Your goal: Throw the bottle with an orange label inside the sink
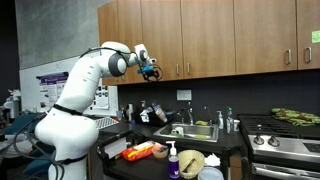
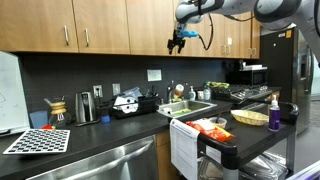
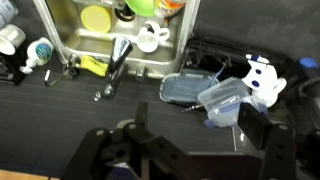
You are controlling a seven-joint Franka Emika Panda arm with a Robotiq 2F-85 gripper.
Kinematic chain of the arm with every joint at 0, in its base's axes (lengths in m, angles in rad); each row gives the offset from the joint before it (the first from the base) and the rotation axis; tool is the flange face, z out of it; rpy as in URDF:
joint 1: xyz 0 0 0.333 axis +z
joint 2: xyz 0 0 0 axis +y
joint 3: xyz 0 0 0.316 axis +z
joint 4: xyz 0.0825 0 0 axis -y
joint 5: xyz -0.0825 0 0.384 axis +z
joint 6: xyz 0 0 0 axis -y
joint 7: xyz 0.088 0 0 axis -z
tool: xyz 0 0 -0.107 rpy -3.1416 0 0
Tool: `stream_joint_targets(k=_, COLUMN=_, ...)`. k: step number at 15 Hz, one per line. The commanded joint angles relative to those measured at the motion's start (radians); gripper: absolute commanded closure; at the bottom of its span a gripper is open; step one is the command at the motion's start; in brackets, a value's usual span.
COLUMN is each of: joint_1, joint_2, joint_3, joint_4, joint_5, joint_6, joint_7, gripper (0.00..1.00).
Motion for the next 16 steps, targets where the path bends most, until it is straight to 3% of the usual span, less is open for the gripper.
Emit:
stream_joint_targets(k=1, joint_1=0.026, joint_2=0.140, joint_3=-0.011, joint_4=0.095, joint_5=-0.036, joint_6=0.210, joint_7=0.049, gripper=0.00)
stream_joint_targets(k=5, joint_1=0.055, joint_2=0.154, joint_3=-0.041, joint_4=-0.008, joint_5=-0.076, joint_6=0.301, joint_7=0.156, gripper=0.00)
stream_joint_targets(k=16, joint_1=0.097, joint_2=-0.079, joint_3=-0.033, joint_4=-0.346, joint_5=-0.060, joint_6=-0.038, joint_7=0.367, gripper=0.00)
